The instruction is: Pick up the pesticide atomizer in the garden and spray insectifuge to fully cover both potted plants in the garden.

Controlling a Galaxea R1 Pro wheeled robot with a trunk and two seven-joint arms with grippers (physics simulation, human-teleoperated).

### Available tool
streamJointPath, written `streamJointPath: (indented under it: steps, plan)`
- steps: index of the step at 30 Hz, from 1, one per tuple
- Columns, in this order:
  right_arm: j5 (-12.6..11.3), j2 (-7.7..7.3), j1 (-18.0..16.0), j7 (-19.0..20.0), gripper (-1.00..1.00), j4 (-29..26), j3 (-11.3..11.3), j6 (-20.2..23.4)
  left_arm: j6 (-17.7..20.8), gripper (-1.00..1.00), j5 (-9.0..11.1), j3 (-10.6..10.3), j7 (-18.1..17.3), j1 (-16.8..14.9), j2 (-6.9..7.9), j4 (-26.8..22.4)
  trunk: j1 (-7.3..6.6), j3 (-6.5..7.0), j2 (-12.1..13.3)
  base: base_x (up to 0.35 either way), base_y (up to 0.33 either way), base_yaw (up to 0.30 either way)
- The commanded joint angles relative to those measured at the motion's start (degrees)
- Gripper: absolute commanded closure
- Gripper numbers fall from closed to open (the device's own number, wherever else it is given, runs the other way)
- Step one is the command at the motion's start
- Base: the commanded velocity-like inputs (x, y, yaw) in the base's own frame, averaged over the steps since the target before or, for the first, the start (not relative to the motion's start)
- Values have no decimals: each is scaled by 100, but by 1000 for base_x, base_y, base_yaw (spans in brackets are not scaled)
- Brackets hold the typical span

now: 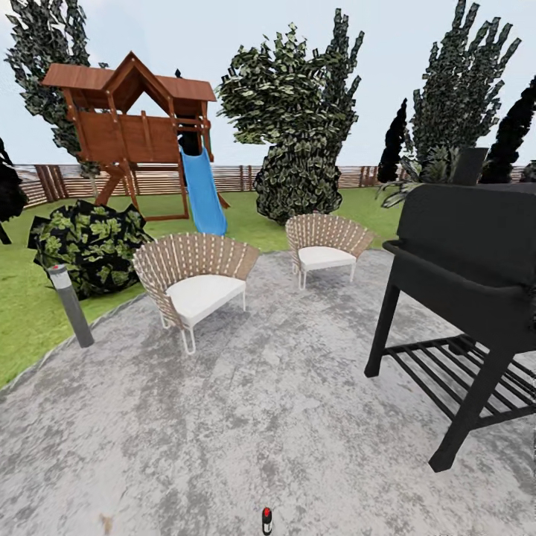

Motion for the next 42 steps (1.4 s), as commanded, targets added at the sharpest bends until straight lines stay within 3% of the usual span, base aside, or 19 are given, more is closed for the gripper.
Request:
streamJointPath:
  steps: [1,13,42]
  plan:
    - [60,4,-5,-2,-100,3,-21,-16,-17,-100,40,-3,-1,-1,1,3,2,-6,-3,228,278,-300]
    - [60,4,-5,-2,-100,3,-21,-16,-17,-100,49,-5,-1,-1,-2,3,2,-6,-3,214,240,-300]
    - [60,4,-5,-2,-100,3,-29,-16,-17,-100,64,-10,-1,-1,-8,3,2,-148,-3,6,5,-254]
